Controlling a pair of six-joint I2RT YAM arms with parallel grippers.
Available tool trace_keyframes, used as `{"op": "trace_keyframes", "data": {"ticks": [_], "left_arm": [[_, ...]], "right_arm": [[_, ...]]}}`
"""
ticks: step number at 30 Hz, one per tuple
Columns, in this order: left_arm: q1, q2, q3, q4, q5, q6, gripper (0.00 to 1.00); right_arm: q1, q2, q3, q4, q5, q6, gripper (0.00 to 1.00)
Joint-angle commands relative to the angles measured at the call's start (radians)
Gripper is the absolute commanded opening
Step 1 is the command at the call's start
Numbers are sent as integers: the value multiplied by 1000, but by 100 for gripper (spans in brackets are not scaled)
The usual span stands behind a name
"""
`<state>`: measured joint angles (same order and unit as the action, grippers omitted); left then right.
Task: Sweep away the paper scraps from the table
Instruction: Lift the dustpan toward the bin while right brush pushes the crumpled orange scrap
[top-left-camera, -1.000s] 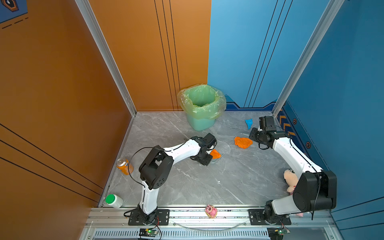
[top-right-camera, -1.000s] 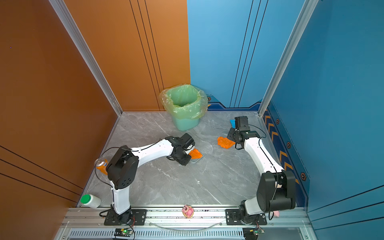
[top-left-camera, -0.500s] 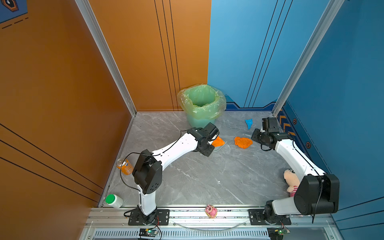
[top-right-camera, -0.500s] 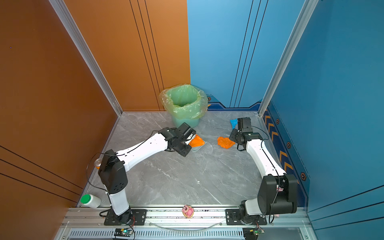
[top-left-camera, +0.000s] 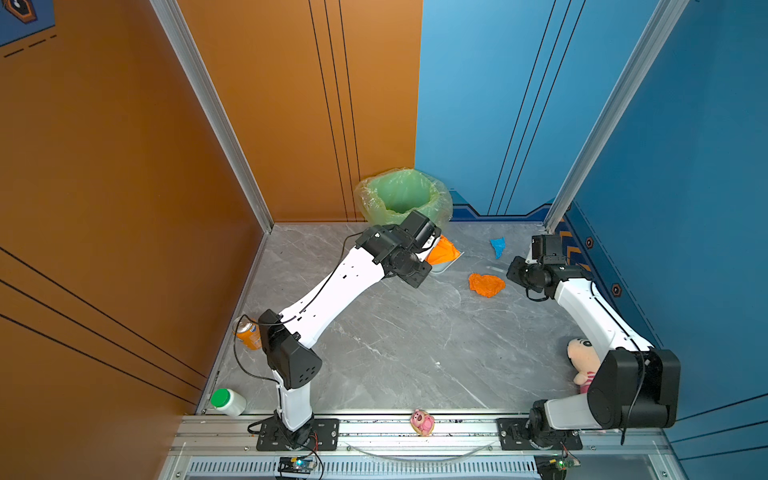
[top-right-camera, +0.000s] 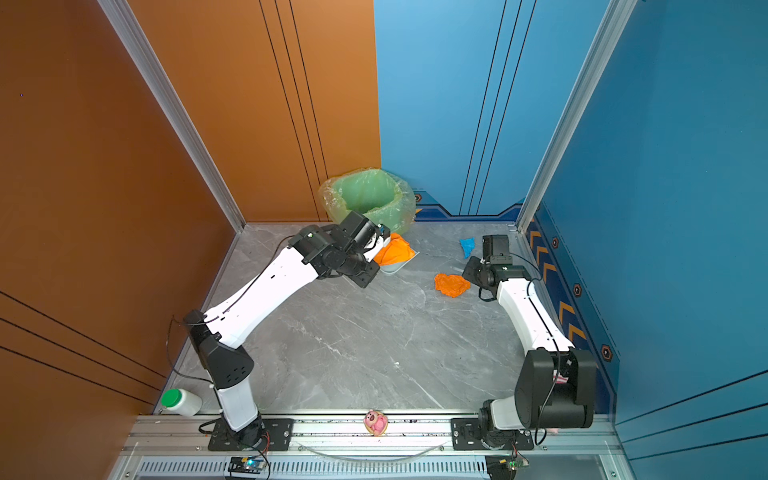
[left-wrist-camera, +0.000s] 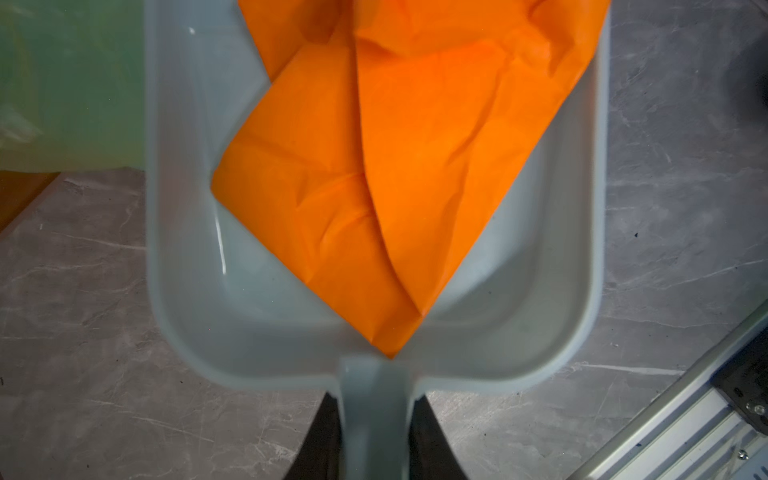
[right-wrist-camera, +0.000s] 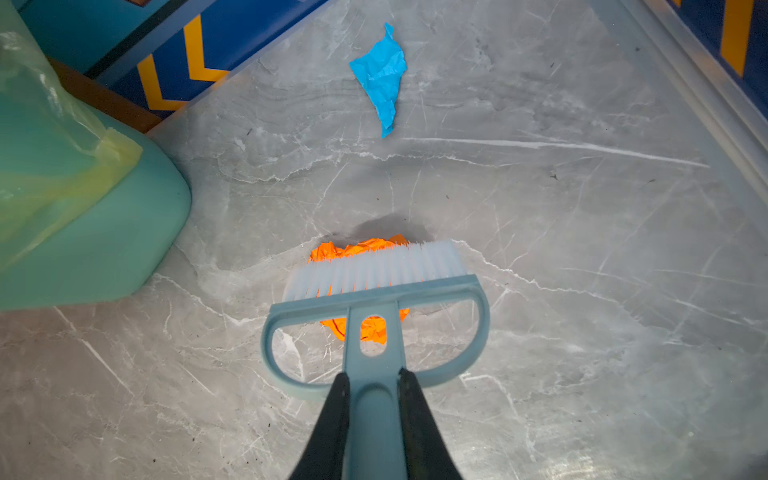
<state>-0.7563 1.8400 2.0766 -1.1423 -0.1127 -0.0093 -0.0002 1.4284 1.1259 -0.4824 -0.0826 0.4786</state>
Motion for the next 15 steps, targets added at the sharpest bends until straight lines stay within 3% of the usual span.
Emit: {"op": "trace_keyframes", "data": {"ticks": [1,15], "left_arm": [[37,9,91,-66,-29,48,0],[184,184,393,-93,-134,103,0]], "right_arm": [[-6,-3,-12,38,-44,19,0],[-3,12,-29,47,-79,30,0]]}}
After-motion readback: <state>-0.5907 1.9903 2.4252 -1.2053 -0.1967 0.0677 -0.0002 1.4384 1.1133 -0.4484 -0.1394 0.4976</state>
